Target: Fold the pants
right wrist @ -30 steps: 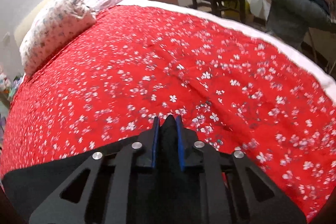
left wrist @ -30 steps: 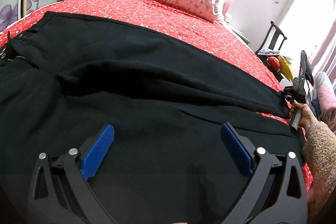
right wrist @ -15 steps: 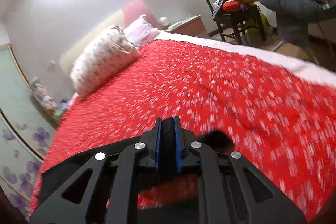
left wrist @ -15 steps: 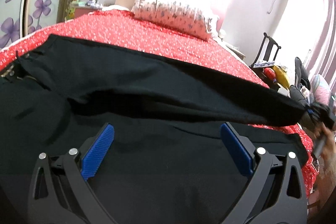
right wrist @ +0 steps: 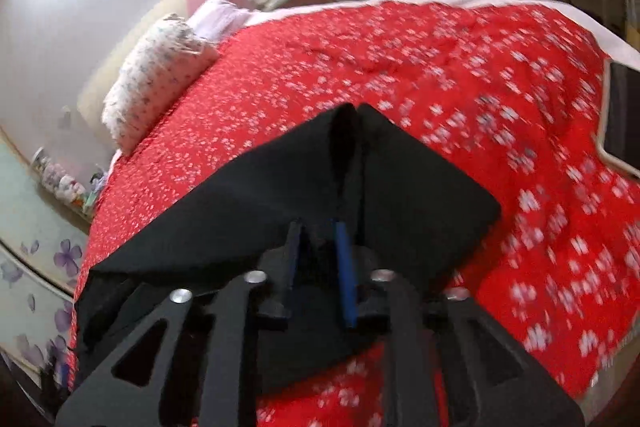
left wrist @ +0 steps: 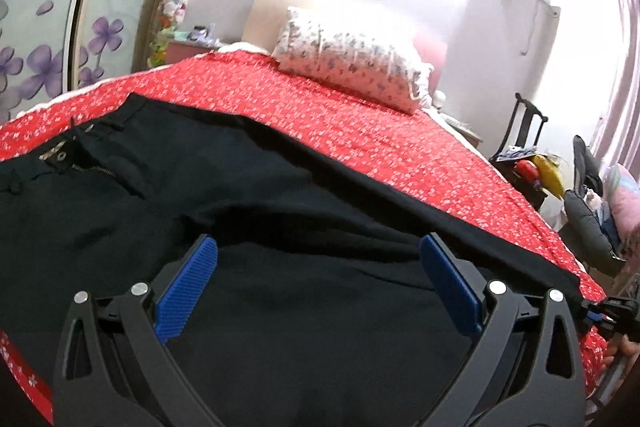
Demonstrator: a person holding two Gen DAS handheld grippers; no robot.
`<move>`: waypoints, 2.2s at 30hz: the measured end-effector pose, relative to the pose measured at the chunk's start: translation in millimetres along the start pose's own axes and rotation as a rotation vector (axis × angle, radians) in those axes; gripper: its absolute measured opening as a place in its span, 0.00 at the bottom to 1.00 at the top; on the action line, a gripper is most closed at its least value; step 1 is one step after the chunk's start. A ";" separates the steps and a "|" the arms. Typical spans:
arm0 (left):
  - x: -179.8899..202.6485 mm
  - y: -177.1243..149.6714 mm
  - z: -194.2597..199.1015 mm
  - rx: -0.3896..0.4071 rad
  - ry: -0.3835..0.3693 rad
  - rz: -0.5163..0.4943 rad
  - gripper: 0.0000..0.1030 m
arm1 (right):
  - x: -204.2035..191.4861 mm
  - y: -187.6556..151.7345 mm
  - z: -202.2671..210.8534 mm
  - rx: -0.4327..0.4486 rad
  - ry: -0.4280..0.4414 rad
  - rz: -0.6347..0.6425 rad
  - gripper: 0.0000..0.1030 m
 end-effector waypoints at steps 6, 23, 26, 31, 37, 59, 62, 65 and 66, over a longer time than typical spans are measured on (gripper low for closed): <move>-12.4 -2.9 -2.6 -0.050 -0.002 0.025 0.98 | 1.2 -6.1 25.0 -0.050 0.094 -0.200 0.37; -17.6 -7.4 -3.6 -0.071 0.027 0.001 0.98 | -18.8 -15.3 -44.3 -0.119 0.108 -0.538 0.37; -17.3 -7.7 -7.2 -0.090 0.021 0.015 0.98 | -9.2 -10.5 -40.4 -0.090 0.099 -0.567 0.29; -15.3 -10.2 -6.8 -0.094 0.014 0.001 0.98 | -15.2 10.6 -32.8 -0.053 0.107 -0.434 0.09; -13.1 -8.6 -1.8 -0.071 0.006 -0.028 0.98 | -45.6 39.0 39.7 0.183 0.239 -0.116 0.08; -41.3 -5.4 -10.0 -0.175 -0.115 0.227 0.98 | -94.6 -67.3 27.7 -0.092 0.387 -0.217 0.44; -49.2 -4.3 -9.5 -0.172 -0.134 0.286 0.98 | -138.5 -85.9 -11.5 -0.208 0.491 -0.257 0.41; -54.4 -1.6 -6.2 -0.147 -0.115 0.288 0.98 | -159.8 -98.9 -43.6 -0.261 0.480 -0.301 0.39; -55.8 -1.7 -5.5 -0.145 -0.109 0.282 0.98 | -162.7 -103.3 -54.2 -0.272 0.463 -0.330 0.38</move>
Point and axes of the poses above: each gripper's, at about its wrist camera, not at the fingertips, and z roughly against the way its jaws point, x to its right, y to its top, the point moved 2 cm from there along -z, roughly the way its jaws point, and after that the axes turned 5 degrees about z, right-handed, at the moved point
